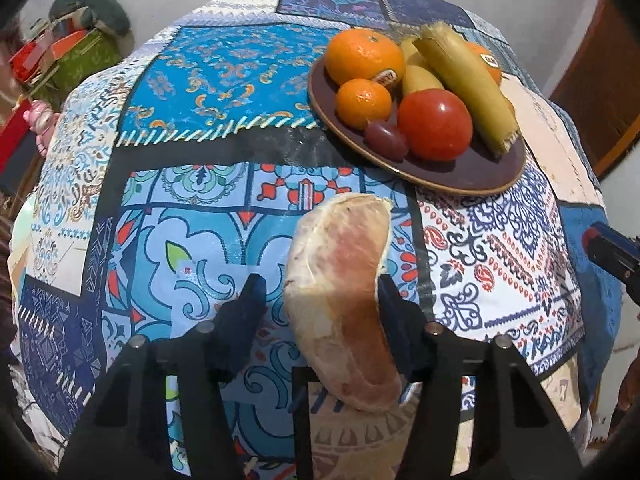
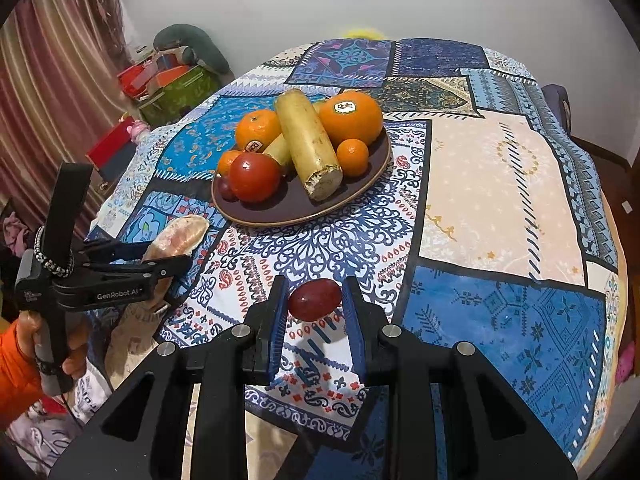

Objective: Organize fruits
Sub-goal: 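Carry the pomelo segment and the grape toward the plate with both grippers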

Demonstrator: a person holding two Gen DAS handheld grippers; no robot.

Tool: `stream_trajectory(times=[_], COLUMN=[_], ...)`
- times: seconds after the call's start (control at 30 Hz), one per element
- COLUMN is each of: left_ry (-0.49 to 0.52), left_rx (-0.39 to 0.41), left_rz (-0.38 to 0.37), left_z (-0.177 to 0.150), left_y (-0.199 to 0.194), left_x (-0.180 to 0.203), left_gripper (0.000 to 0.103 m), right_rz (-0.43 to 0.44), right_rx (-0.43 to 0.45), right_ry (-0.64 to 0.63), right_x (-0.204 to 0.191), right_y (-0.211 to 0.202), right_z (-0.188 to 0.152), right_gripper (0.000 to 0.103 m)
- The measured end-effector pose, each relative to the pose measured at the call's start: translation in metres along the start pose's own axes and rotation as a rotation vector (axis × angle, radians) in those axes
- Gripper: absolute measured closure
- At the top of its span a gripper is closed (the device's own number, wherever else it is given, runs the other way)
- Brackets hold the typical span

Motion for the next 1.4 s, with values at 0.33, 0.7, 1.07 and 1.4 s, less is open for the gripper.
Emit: stream_trajectory(times=[0.33,0.7,1.07,1.4], left_ry=[0.001,-0.014,0.008,0.038], left_rx=[0.017,0.077,0.147,0.183], left_rz=[-0.003,-0.004,-0.087,-0.127], left_z=[-0.003,-0.002,0.035,0.075], left_y=[-0.009,-0.044,-0.067,-0.057], left_x=[-0.002,-0.015,0.006,0.024], left_gripper=[0.061,0.061,0.061,0.061], right_rz=[-0.008,-0.019,-0.019,0.002], right_rx=[0.002,0.014,0.046,0.051], right_ry=[0.029,0.03,-0.001,-0.053], right_x=[0.009,0.011,0.005,-0.011], right_y=[-0.002,-0.005,-0.006,0.018], right_z=[-0.003,0.001,0.022,0.051], right_gripper=[0.078,0.078,0.078,0.078])
Point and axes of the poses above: each gripper's, at about its wrist camera, not at the fingertips, and y roughly the way its jaws point, x to its right, z to its top, the point moved 1 cm from there along y, roughly the way its jaws point, and after that the axes turned 1 degree about z, right-handed, at the moved point
